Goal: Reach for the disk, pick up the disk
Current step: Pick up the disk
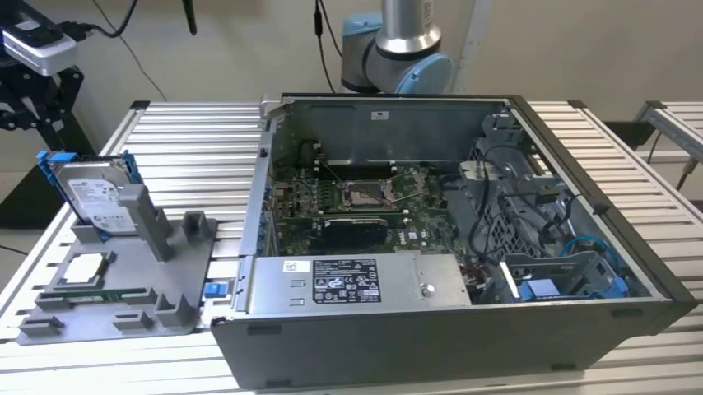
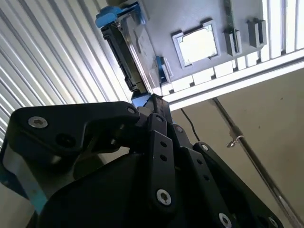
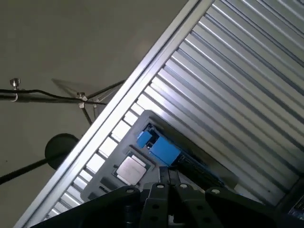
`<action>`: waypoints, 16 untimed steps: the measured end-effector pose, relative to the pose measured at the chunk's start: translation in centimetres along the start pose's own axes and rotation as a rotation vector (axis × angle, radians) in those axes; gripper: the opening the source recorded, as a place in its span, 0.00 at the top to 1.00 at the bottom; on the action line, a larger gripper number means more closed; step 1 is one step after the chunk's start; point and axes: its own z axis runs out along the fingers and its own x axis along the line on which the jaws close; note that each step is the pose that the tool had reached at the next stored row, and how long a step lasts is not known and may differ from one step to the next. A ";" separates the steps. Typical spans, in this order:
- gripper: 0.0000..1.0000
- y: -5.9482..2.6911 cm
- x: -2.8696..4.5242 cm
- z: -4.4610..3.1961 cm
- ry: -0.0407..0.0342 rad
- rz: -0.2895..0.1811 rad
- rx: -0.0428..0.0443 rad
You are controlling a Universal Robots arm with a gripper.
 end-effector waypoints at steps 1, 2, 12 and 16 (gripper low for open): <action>1.00 0.00 0.00 0.00 0.0004 -0.017 0.0002; 1.00 0.00 0.00 0.00 0.0005 -0.035 0.0005; 1.00 0.00 0.00 0.00 0.0011 -0.217 0.0045; 1.00 0.00 0.00 0.01 0.0028 -0.290 0.0047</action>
